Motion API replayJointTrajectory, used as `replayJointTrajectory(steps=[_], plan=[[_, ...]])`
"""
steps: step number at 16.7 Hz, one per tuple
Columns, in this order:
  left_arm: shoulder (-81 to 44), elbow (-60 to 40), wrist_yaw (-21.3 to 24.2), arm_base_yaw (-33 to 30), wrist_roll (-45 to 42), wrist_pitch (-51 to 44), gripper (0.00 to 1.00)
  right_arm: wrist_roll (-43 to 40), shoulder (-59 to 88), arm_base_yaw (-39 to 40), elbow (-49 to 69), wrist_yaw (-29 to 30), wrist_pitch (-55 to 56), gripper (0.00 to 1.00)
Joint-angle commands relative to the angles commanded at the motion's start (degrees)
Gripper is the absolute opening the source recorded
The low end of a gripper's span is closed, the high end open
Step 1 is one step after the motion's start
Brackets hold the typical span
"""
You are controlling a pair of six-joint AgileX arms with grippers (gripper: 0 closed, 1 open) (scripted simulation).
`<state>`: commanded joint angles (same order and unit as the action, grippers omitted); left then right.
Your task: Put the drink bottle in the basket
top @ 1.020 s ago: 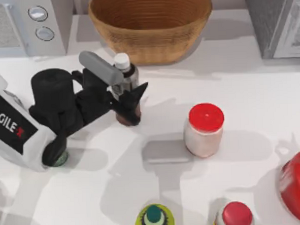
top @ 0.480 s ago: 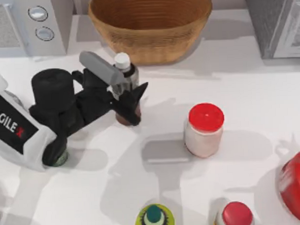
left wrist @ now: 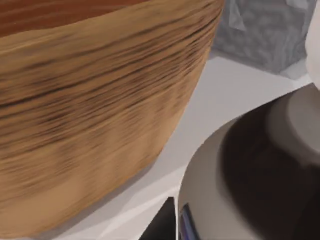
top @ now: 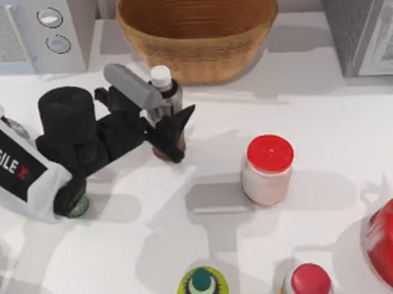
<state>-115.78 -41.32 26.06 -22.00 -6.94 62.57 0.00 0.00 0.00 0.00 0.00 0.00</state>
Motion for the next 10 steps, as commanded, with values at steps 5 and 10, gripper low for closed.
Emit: replayJointTrajectory(steps=[5,10], plan=[[13.6,3.5,6.1,0.3,-2.8,-3.1,0.00,0.0,0.0,0.0,0.0,0.0,0.0,1.00],[31.2,9.4,11.9,5.2,-4.7,-13.4,0.00,0.0,0.0,0.0,0.0,0.0,0.0,1.00]])
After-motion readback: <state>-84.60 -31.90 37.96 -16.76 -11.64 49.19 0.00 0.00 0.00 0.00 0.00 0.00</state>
